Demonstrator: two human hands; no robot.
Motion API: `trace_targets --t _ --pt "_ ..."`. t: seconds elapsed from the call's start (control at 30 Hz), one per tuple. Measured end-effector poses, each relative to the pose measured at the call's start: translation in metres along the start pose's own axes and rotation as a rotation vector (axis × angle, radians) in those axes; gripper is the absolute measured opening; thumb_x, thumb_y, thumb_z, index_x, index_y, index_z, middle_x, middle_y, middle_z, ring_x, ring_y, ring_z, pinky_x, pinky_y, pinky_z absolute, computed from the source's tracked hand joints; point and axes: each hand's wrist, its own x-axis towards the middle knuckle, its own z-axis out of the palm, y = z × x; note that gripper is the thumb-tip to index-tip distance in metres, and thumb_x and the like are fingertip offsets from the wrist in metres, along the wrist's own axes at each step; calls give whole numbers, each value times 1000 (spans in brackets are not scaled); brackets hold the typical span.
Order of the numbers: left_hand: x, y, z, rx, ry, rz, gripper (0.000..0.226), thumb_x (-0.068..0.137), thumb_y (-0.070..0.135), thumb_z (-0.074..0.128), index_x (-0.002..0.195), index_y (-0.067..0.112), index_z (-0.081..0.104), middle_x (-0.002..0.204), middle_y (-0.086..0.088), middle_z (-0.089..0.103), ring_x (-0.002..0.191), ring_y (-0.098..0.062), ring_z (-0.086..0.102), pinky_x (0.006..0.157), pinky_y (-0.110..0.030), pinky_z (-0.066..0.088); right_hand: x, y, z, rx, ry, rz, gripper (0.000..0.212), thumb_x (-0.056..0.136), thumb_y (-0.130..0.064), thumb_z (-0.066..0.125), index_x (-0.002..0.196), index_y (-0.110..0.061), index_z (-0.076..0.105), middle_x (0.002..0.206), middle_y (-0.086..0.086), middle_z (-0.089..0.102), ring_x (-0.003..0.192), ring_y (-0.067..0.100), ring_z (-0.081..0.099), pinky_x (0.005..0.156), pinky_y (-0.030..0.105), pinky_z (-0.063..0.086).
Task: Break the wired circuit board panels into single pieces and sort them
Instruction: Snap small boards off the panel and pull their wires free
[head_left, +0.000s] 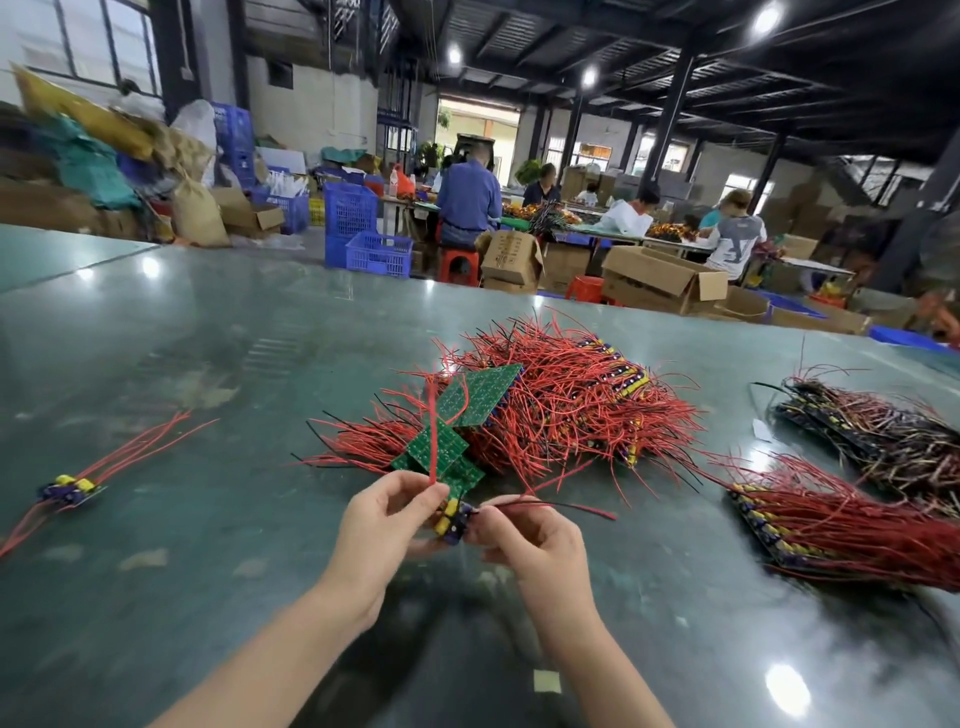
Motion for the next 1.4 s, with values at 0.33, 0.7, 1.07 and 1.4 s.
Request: trace_targets --t 0.33,0.7,1.07,1.4 --pt "0 5 0 -576 -10 -330 10 92 8 55 90 3 62 84 -13 74 67 -20 72 51 -29 57 1 1 4 326 101 204 15 87 -9 64 75 -10 73 65 4 70 56 9 63 45 20 49" --pt "-7 -5 6 -364 145 -164 11 87 6 61 91 9 71 76 -6 74 63 -11 70 61 -24 58 -4 8 11 54 144 -40 32 83 -12 70 103 -25 49 77 -2 68 63 8 60 62 25 49" --pt "-10 -9 12 -334 197 -113 11 85 4 63 86 10 72 79 -10 74 66 -16 68 63 -24 57 -6 10 12 -144 225 -217 20 82 -8 71 73 -23 62 68 -5 57 59 4 47 55 12 37" --pt "-21 -8 15 -156 50 -109 14 80 -4 67 75 8 71 76 -16 73 65 -20 68 66 -31 58 -10 8 18 -138 87 -290 26 81 -5 72 78 -30 73 79 -1 60 73 11 59 66 23 48"
